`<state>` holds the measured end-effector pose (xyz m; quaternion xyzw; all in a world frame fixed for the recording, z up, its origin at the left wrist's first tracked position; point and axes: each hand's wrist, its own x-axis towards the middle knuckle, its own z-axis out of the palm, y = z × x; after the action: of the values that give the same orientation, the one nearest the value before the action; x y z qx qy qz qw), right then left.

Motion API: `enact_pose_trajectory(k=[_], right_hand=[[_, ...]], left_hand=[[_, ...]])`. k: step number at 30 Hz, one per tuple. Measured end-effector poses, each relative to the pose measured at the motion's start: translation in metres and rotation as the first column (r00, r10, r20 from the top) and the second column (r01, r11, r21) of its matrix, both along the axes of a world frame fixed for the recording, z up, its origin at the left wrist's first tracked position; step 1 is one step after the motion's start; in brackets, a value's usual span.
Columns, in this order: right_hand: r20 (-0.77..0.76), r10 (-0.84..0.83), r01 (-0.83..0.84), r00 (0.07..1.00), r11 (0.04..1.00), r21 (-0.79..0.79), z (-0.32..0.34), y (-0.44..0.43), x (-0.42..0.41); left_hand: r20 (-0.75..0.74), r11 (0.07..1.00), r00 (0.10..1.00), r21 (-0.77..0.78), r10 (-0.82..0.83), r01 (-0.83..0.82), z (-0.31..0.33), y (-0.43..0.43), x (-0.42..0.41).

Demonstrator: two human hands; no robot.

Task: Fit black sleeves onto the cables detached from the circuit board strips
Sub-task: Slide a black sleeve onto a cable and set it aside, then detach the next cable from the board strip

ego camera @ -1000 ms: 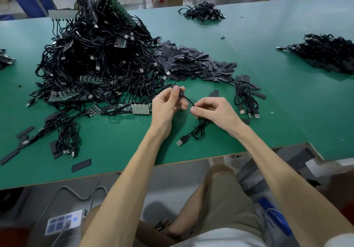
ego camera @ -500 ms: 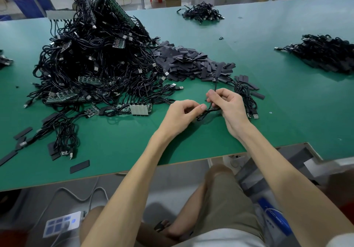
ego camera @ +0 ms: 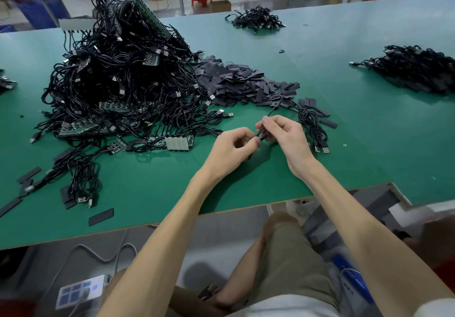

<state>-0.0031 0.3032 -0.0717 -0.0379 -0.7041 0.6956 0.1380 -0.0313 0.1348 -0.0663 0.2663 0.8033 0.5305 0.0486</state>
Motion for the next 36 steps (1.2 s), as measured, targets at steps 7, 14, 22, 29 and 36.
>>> enact_pose_trajectory(k=[7, 14, 22, 29, 36], right_hand=[[0.034, 0.055, -0.061, 0.998, 0.969, 0.240, -0.001, -0.007, -0.002], [0.119, 0.039, -0.088, 0.992, 0.894, 0.439, -0.006, -0.009, -0.006], [0.159, 0.041, -0.128, 0.986, 0.795, 0.592, -0.003, -0.013, -0.006], [0.081, 0.095, -0.123, 0.992, 0.851, 0.511, 0.000, -0.012, 0.000], [0.086, 0.102, -0.131, 0.991, 0.861, 0.491, -0.001, -0.011, 0.001]], left_hand=[[0.115, 0.980, 0.992, 0.185, 0.056, -0.076, 0.022, 0.001, -0.007], [0.109, 0.995, 0.994, 0.101, -0.001, -0.010, 0.074, 0.055, -0.013], [0.138, 0.998, 0.989, -0.022, 0.055, -0.053, 0.064, 0.075, -0.010], [-0.220, 0.956, 0.947, -0.125, 0.235, -0.266, 0.038, 0.000, -0.006], [-0.463, 0.705, 0.768, -0.349, 0.443, -0.617, 0.019, -0.082, -0.002]])
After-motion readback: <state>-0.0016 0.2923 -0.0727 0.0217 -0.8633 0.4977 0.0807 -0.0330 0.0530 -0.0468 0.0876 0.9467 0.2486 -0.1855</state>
